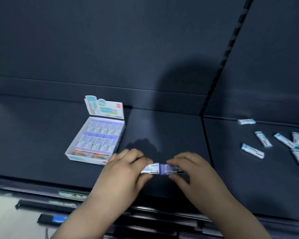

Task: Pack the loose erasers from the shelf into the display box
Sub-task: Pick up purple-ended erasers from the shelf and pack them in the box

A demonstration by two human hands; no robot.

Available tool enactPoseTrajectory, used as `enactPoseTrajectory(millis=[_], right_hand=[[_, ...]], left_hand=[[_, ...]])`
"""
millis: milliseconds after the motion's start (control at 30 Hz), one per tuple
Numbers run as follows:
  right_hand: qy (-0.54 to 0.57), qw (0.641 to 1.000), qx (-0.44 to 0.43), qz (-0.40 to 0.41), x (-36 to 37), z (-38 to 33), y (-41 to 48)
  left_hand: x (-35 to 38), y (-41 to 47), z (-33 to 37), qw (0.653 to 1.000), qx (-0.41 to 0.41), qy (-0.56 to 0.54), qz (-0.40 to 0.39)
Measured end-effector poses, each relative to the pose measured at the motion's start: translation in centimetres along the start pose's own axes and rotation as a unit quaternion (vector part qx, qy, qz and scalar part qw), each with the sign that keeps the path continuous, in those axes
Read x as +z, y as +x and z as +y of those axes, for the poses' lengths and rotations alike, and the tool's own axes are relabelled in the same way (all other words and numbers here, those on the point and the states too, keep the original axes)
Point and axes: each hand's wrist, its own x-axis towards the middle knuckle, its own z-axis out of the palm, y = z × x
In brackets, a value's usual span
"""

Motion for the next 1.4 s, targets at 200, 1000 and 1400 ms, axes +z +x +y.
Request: enactPoseTrajectory(millis=[200, 1000, 1400], right_hand=[[0.014, 0.999, 0.015, 0.031, 4.6, -6.5, 4.1], [-0.083, 0.986, 0.119, -0.081, 10.9, -14.0, 11.4], [-0.090, 0.980, 0.112, -0.139, 10.7, -13.4, 11.6]], left_hand=[[-4.2, -1.2, -9.8, 1.000, -0.007, -0.001, 0.011], [-5.3, 0.0, -19.5, 0.980, 0.010, -0.114, -0.164], [-5.6, 1.0, -19.0, 0.964, -0.014, 0.021, -0.265]])
